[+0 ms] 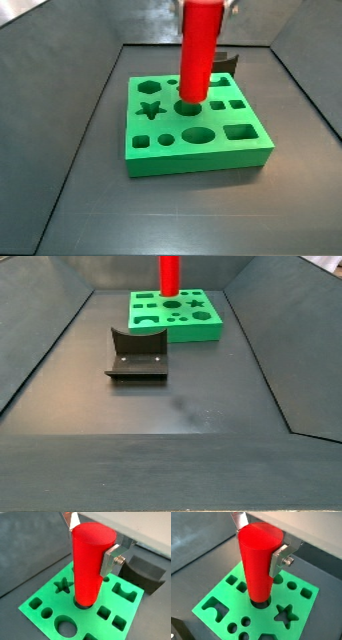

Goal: Pick up the round object. Move up. Move to above the board. Insert the round object.
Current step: Insert the round object.

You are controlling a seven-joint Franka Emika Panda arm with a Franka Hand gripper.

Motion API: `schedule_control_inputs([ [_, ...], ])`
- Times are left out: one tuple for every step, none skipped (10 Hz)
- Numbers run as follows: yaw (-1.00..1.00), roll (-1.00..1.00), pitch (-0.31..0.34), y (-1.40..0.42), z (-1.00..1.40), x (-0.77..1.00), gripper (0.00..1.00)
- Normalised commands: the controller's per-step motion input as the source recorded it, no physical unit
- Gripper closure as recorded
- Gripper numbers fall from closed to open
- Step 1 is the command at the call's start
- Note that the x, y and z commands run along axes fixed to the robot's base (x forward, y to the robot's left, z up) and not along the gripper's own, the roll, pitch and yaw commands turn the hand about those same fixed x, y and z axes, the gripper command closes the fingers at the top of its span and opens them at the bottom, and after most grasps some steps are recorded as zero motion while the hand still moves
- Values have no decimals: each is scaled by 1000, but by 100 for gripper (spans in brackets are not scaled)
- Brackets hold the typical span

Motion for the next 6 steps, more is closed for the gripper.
schedule_control_inputs([
  [-220, 0, -106, 40, -540, 0, 100],
  [-174, 0, -90, 60, -486, 0, 100],
  [-191, 0, -19, 60, -320, -89, 100],
  [-140, -29, -16, 0, -211, -43, 100],
  [-83, -21, -37, 0, -291, -151, 100],
  [-37, -3, -67, 0, -266, -363, 100],
])
